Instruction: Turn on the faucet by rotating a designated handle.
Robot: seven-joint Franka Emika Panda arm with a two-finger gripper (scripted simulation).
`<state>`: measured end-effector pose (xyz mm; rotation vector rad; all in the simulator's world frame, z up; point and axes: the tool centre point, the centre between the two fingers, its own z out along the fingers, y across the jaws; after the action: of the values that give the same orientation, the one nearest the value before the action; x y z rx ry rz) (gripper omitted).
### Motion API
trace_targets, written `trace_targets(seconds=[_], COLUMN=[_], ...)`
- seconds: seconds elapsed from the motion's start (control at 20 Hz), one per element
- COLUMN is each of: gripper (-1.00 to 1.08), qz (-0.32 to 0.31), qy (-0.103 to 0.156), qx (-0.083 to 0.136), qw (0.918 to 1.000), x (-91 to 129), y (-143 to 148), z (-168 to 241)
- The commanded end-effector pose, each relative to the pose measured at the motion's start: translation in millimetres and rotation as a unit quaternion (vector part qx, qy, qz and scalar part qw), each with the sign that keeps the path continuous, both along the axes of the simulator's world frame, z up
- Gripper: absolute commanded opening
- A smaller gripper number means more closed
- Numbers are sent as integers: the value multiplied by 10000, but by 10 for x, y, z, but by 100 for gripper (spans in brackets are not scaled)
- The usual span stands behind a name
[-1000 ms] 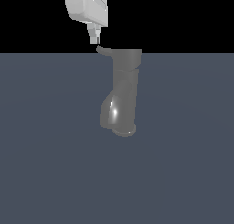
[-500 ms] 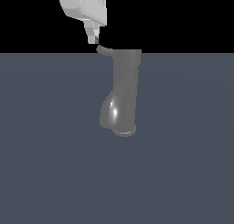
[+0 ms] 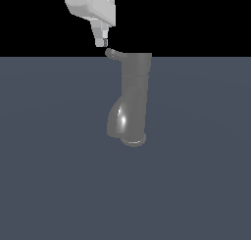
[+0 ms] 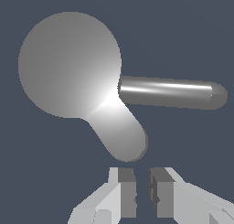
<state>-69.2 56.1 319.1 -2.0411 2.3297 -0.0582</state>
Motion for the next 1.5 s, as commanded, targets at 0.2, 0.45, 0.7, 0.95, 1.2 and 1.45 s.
trace_targets(seconds=[0.2, 0.45, 0.7, 0.95, 1.2, 1.45], gripper=[-100, -100, -100, -100, -100, -100], qz=[-231, -261, -56, -144, -231, 149], qy=[282, 286, 283, 285, 287, 332], qx=[9, 7, -1, 1, 3, -2], qw=[9993, 9992, 9996, 9995, 9993, 9993], x=[-233, -344, -302, -235, -175, -119], y=[-490, -725, -622, -952, -1275, -936], z=[-226, -226, -226, -226, -226, -227])
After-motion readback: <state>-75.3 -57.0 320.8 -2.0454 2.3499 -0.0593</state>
